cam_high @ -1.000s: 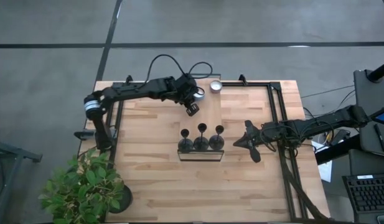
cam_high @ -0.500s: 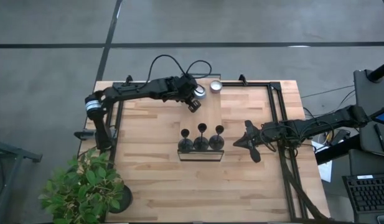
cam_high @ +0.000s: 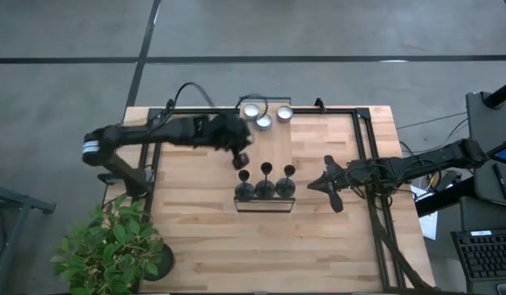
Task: Pick & Place candle stick holders
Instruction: Return to Home Position
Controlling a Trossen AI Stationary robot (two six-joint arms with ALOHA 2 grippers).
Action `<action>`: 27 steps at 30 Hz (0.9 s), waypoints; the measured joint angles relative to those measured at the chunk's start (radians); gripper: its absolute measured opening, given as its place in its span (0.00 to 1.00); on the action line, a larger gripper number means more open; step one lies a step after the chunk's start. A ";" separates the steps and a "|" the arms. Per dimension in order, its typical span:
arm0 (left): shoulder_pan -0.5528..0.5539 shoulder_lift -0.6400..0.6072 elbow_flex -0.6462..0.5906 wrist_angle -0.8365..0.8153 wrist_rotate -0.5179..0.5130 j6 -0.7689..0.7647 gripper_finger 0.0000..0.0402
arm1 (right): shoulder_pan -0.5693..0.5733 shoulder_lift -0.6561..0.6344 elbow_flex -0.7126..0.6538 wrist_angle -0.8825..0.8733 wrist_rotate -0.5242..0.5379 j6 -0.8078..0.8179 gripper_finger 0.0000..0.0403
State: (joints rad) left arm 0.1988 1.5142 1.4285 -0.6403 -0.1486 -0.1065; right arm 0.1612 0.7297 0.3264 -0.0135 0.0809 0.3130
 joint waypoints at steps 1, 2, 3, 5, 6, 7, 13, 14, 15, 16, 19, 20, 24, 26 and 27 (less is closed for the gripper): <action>-0.026 -0.031 -0.037 0.024 0.000 0.001 0.00 | 0.000 -0.010 0.000 0.003 0.001 -0.012 0.02; -0.051 -0.063 -0.079 0.059 0.000 0.000 0.00 | 0.000 -0.023 0.000 0.002 0.001 -0.025 0.02; -0.080 -0.095 -0.127 0.102 -0.001 -0.004 0.00 | 0.000 -0.039 0.000 0.006 0.003 -0.036 0.02; -0.141 -0.169 -0.245 0.215 -0.003 -0.018 0.00 | 0.000 -0.075 0.000 0.010 0.019 -0.058 0.02; -0.174 -0.208 -0.309 0.286 -0.003 -0.018 0.00 | 0.000 -0.095 0.000 0.008 0.024 -0.066 0.02; -0.204 -0.246 -0.377 0.361 -0.004 -0.018 0.00 | 0.000 -0.114 0.000 0.010 0.026 -0.077 0.02; -0.312 -0.464 -0.732 0.712 -0.028 0.001 0.00 | 0.000 -0.228 0.000 -0.013 0.082 -0.156 0.02; -0.318 -0.494 -0.781 0.756 -0.028 -0.009 0.00 | -0.001 -0.242 0.000 -0.013 0.102 -0.188 0.02; -0.320 -0.523 -0.827 0.796 -0.027 -0.019 0.00 | -0.001 -0.255 0.000 -0.012 0.112 -0.223 0.02; -0.320 -0.552 -0.873 0.832 -0.027 -0.032 0.00 | -0.001 -0.267 0.000 -0.013 0.113 -0.248 0.02; -0.319 -0.634 -0.987 0.921 -0.024 -0.056 0.00 | -0.001 -0.297 0.000 -0.038 0.102 -0.261 0.02; -0.320 -0.660 -1.021 0.934 -0.015 -0.061 0.00 | 0.000 -0.304 0.000 -0.052 0.098 -0.261 0.02; -0.323 -0.750 -1.151 1.011 -0.002 -0.071 0.00 | 0.000 -0.323 -0.002 -0.120 0.091 -0.248 0.02; -0.323 -0.785 -1.212 1.070 -0.002 -0.072 0.00 | 0.000 -0.324 -0.011 -0.133 0.089 -0.240 0.02; -0.324 -0.801 -1.239 1.099 -0.002 -0.069 0.00 | 0.000 -0.324 -0.020 -0.127 0.076 -0.240 0.02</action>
State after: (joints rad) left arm -0.1249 0.7136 0.1891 0.4591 -0.1509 -0.1751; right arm 0.1612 0.4053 0.3066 -0.1405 0.1572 0.0726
